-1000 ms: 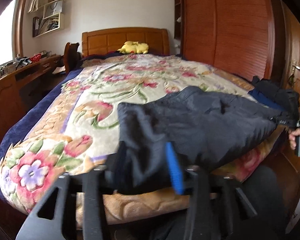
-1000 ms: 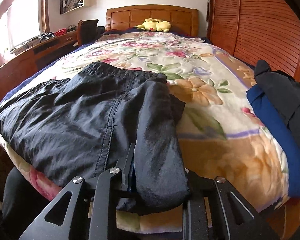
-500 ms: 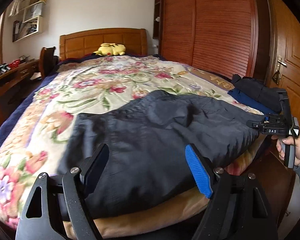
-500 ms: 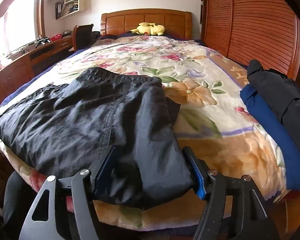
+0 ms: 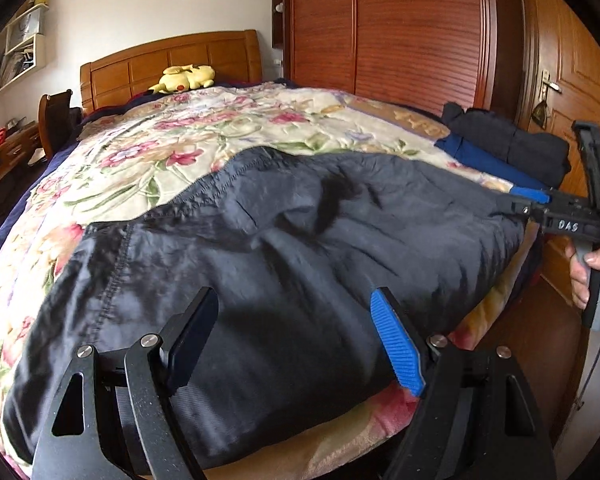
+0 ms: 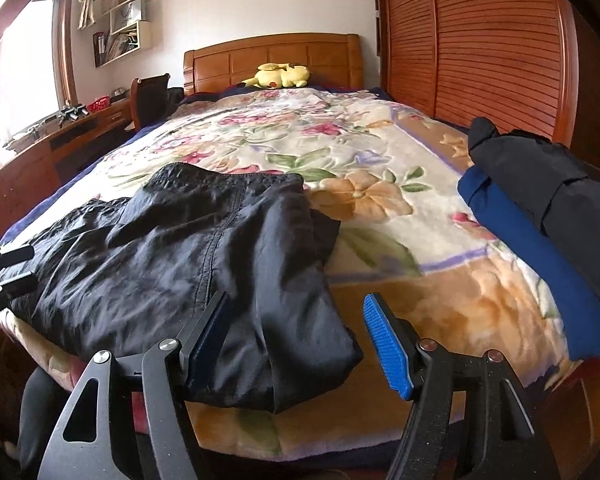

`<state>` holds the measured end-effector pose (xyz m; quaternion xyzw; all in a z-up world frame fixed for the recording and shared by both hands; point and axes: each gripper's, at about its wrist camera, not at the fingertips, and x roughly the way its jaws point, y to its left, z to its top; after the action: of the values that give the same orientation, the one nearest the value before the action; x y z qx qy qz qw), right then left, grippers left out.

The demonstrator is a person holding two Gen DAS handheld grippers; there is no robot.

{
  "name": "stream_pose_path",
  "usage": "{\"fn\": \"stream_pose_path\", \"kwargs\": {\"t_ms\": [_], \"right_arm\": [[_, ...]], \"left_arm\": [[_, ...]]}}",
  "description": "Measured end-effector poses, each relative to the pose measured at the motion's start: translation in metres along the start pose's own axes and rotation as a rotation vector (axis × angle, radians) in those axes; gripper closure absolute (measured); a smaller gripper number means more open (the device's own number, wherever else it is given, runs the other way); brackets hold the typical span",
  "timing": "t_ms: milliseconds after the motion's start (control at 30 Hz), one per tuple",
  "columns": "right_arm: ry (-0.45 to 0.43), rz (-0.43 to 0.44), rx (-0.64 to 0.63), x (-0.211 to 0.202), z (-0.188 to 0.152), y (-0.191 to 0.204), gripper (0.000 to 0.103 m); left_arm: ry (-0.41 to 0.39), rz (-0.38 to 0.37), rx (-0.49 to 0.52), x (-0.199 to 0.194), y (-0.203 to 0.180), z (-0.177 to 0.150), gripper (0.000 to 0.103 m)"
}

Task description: Fold large clothes

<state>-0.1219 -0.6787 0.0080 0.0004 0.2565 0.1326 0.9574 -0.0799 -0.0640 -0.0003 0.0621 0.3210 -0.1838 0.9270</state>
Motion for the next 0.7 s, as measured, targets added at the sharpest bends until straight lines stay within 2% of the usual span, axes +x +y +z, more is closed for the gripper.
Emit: {"fn": "stream_pose_path", "kwargs": {"t_ms": [200, 333, 467, 700], "right_arm": [[0.024, 0.001, -0.008, 0.011, -0.001, 0.005, 0.033], [0.07, 0.0, -0.005, 0.027, -0.003, 0.005, 0.033], [0.115, -0.016, 0.031, 0.04, -0.004, -0.001, 0.023], [0.138, -0.029, 0.047, 0.048, -0.003, 0.002, 0.021]], "left_arm": [[0.024, 0.017, 0.009, 0.017, -0.002, -0.007, 0.023], [0.041, 0.021, 0.019, 0.024, -0.003, -0.011, 0.023], [0.046, 0.03, 0.033, 0.029, -0.005, -0.014, 0.023], [0.05, 0.025, 0.036, 0.032, -0.003, -0.015, 0.023]]}}
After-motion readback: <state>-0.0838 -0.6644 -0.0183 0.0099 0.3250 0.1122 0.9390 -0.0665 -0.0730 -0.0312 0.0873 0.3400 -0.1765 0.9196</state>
